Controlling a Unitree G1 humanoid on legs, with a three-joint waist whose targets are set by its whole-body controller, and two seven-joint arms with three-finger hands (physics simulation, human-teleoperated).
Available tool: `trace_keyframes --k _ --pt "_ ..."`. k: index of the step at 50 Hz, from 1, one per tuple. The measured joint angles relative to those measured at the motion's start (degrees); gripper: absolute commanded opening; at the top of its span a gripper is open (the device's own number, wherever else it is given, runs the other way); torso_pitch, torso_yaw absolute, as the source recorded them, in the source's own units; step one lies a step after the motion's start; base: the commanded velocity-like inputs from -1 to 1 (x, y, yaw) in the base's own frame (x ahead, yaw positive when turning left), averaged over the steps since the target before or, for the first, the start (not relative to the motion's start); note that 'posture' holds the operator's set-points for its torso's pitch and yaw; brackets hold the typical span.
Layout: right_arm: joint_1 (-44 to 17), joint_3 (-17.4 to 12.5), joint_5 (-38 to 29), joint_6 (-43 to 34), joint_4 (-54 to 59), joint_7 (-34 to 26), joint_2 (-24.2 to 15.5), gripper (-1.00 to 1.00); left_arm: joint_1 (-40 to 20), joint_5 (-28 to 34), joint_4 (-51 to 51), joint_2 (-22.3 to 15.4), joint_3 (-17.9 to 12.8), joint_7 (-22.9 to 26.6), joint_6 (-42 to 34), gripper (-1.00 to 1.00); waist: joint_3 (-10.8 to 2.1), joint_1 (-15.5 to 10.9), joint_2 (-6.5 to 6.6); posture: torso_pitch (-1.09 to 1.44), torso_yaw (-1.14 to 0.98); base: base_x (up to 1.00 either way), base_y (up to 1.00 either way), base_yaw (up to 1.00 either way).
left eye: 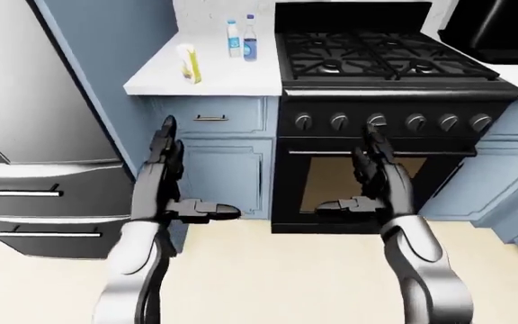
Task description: Move the drinks to the dining counter.
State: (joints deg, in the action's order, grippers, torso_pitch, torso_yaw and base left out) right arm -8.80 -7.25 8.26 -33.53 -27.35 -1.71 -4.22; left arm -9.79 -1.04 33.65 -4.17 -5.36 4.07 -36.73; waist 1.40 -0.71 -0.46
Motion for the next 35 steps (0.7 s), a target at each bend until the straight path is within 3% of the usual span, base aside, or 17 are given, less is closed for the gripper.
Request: trace_keyframes --k 5,9,12,14,17,19,21,24,26,30,35 --pt "-0.9 0.5 0.7 -2.9 -2.0 -0.3 -0.2 1.00 -1.4 -0.4 3.5 -0.9 -2.1 -0.8 -2.7 1.00 0.42 -1.7 -0.41 0.00 0.00 0.00 0.00 1.00" --pt "-1.3 0.6 1.6 -4.4 -3.5 -0.5 -0.4 1.00 -1.8 -0.9 5.2 -1.3 -2.9 -1.4 -4.4 1.00 1.17 -2.2 -1.92 0.00 0.00 0.00 0.00 1.00" --pt "-0.7 -0.1 1.5 -4.9 -3.7 -0.4 -0.8 1.00 -2.1 -1.6 5.2 -1.1 -2.2 -1.3 -5.6 1.00 1.32 -1.6 -0.95 0.00 0.00 0.00 0.00 1.00" --pt "-0.5 -0.4 1.0 -5.5 -3.6 -0.1 -0.9 1.00 -2.4 -2.1 5.2 -1.1 -1.5 -1.2 -6.2 1.00 0.95 -1.5 -1.28 0.00 0.00 0.00 0.00 1.00" --pt "-1.1 0.4 0.3 -6.6 -4.5 -0.1 -0.9 1.00 -3.9 -2.4 5.5 -1.6 -1.7 -1.3 -7.3 1.00 0.70 -1.2 0.05 0.00 0.00 0.00 0.00 1.00" --pt "-1.6 1.1 0.0 -6.6 -5.5 -0.4 -0.8 1.00 -4.4 -2.3 6.6 -1.7 -1.9 -1.7 -7.6 1.00 0.76 -0.9 1.66 0.00 0.00 0.00 0.10 0.37" --pt "-2.1 2.1 -0.1 -6.1 -6.6 -1.1 -0.6 1.00 -4.4 -2.0 7.8 -2.0 -2.6 -2.1 -7.7 1.00 -0.07 -0.7 3.65 0.00 0.00 0.00 0.00 0.00" --pt "-2.0 2.4 0.2 -5.2 -7.0 -2.0 -0.1 1.00 -5.2 -2.1 6.3 -2.2 -3.3 -2.5 -7.4 1.00 0.41 0.5 2.19 0.00 0.00 0.02 -0.06 0.00" --pt "-2.0 1.9 0.2 -5.8 -6.2 -2.1 -0.2 1.00 -5.1 -2.1 4.7 -2.1 -2.8 -2.8 -8.3 1.00 1.15 0.4 2.88 0.00 0.00 0.12 -0.27 0.00" --pt "-2.5 0.6 0.3 -6.8 -7.0 -1.8 -0.7 1.00 -6.5 -2.5 5.1 -2.1 -1.6 -2.9 -9.8 1.00 0.41 0.0 2.99 0.00 0.00 0.17 -0.32 0.00" --pt "-3.9 0.8 1.3 -7.5 -10.2 -1.9 -0.8 1.00 -7.4 -2.8 7.0 -2.1 -1.9 -3.2 -8.8 1.00 0.39 -1.1 1.20 0.00 0.00 0.21 -0.38 0.00"
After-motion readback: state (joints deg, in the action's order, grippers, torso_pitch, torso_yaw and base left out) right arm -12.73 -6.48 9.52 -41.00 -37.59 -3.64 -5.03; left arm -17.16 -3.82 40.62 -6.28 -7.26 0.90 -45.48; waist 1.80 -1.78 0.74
